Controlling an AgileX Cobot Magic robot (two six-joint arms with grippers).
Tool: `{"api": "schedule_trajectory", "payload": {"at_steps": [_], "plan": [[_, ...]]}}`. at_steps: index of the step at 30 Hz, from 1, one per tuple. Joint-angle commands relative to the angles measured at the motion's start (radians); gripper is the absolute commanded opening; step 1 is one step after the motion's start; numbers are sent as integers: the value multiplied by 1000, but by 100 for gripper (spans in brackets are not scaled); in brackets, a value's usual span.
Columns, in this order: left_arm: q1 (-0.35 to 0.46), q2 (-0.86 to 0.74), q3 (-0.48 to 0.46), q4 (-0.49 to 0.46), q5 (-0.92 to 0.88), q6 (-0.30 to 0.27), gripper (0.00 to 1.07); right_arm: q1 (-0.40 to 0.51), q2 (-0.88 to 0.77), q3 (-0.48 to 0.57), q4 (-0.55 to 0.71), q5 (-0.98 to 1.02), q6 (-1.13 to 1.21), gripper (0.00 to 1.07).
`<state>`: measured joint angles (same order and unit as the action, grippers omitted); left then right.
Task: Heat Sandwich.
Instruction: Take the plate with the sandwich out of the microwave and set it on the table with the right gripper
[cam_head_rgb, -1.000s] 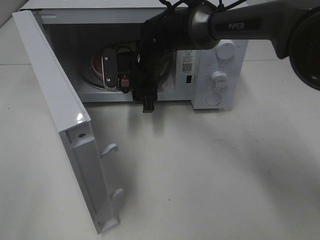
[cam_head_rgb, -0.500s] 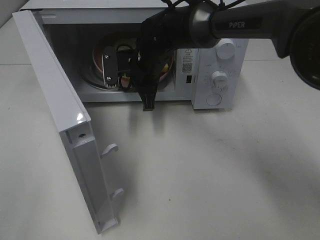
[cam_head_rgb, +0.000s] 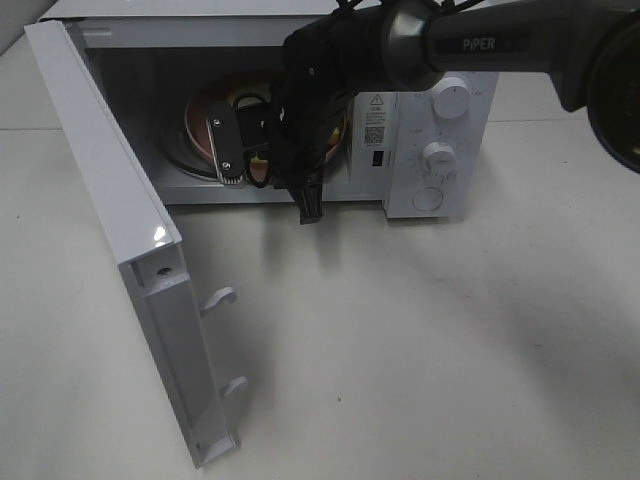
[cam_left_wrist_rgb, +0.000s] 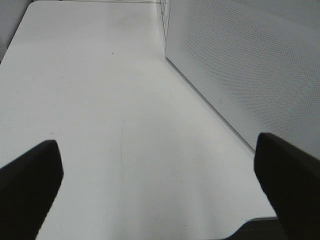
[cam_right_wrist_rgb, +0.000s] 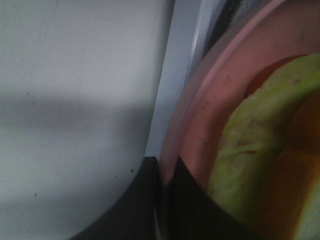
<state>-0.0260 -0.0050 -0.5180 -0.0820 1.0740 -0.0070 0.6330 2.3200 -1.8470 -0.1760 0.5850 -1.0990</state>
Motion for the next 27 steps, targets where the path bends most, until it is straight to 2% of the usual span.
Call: {"api": "schedule_trajectory", "payload": {"at_steps": [1, 5, 10, 15, 22, 27], "plan": [[4, -15, 1, -6, -4, -3, 99, -4, -26, 2, 4, 33, -38, 0], [4, -15, 1, -6, -4, -3, 99, -2, -37, 3, 32, 43, -67, 0], [4, -15, 1, -6, -4, -2, 99, -2, -87, 88, 104, 21, -223, 0], [4, -15, 1, -6, -4, -2, 99, -2, -131, 153, 105, -10, -246, 0], [4, -15, 1, -6, -4, -2, 99, -2, -187, 184, 127, 20, -301, 0], [4, -15, 1, -6, -4, -2, 99, -2, -250, 248, 187, 43, -404, 0]]}}
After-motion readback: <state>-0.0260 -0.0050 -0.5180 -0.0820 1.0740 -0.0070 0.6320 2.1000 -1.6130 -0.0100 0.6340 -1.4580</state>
